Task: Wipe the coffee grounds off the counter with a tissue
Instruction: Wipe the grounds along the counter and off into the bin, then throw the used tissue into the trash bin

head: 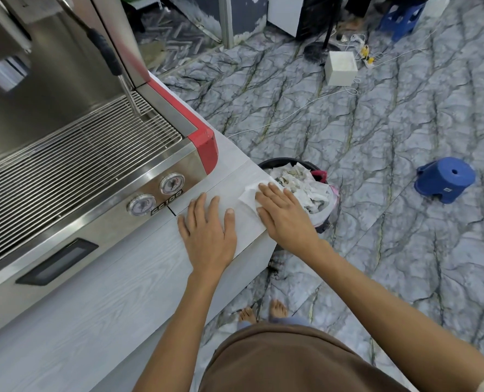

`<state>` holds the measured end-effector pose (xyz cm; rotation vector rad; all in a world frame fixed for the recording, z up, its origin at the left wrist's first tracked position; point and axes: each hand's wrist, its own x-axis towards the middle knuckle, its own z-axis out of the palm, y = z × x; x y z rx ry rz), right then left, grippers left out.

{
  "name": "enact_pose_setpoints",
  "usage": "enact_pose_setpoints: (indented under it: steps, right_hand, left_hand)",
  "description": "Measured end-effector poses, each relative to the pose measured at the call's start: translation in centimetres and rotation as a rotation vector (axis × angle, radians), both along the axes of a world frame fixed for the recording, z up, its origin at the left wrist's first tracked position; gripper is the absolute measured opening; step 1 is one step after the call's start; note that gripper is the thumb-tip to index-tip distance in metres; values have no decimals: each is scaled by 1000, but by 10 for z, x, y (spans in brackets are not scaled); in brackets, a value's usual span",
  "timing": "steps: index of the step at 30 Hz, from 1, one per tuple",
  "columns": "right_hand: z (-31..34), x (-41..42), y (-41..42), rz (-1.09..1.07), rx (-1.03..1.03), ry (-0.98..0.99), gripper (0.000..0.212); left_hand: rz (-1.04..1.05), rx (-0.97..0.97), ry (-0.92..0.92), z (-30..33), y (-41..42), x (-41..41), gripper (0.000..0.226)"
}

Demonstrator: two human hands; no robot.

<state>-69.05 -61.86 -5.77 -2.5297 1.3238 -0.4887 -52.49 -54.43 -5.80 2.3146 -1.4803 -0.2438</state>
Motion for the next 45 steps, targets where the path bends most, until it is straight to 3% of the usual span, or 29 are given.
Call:
enact_pose_setpoints:
  steps: [11, 22, 29, 37, 41, 45]
  right_hand:
    - [0, -10, -26, -23, 16, -86, 38]
    - [-5, -29, -57, 77, 54, -175, 31]
    - [-2, -50, -81, 185, 22, -138, 10]
    - [-22, -116, -126, 80, 51, -130, 6]
    - [-39, -149, -149, -3, 60, -144, 14]
    - [-73, -173, -170, -36, 126, -131, 15]
  left_hand:
    - [-42, 31, 61, 3, -21, -18, 62]
    - [62, 5, 42, 3, -55, -53, 66]
    - [92, 8, 58, 6, -76, -80, 74]
    - [-57, 37, 9, 3, -124, -131, 54]
    - [-134, 50, -55, -5, -165, -166, 59]
    - [-166, 137, 48, -38, -194, -192, 53]
